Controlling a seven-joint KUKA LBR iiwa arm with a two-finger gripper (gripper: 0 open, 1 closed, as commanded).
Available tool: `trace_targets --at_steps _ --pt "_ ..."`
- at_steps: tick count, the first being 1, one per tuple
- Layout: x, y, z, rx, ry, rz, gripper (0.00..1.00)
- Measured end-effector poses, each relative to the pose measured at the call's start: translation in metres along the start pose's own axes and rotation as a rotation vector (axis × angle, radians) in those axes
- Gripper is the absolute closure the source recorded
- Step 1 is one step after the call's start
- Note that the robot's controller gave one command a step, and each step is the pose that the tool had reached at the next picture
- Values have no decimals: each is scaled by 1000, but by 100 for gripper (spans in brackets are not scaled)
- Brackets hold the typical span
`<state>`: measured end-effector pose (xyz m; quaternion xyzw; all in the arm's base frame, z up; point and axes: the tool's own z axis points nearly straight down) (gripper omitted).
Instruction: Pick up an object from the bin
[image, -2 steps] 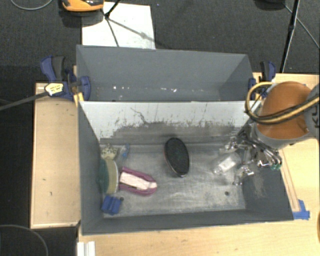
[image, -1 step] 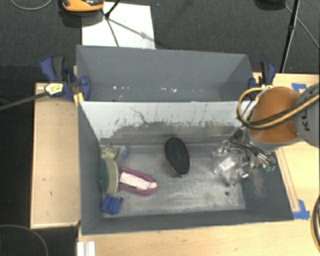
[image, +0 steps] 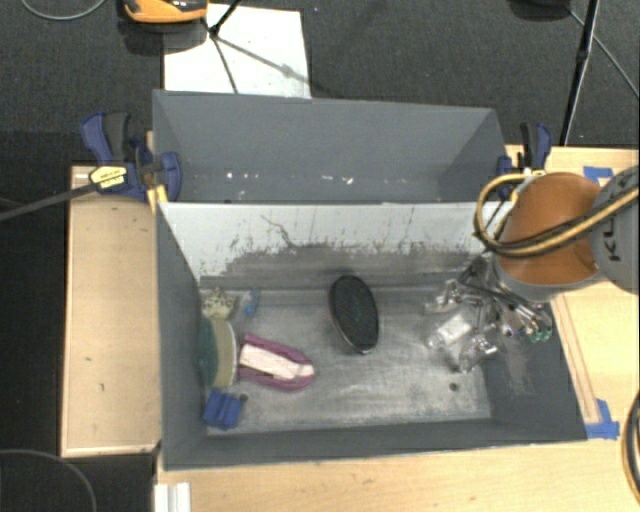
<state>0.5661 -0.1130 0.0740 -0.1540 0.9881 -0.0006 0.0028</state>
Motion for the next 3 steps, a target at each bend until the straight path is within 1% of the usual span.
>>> trace_targets --at_steps 1,2,3 --pt "-2 0 -2 1 -5 1 100" --pt "-5 -2 -82 3 -5 6 100" --pt "-6 -2 -88 0 0 10 100"
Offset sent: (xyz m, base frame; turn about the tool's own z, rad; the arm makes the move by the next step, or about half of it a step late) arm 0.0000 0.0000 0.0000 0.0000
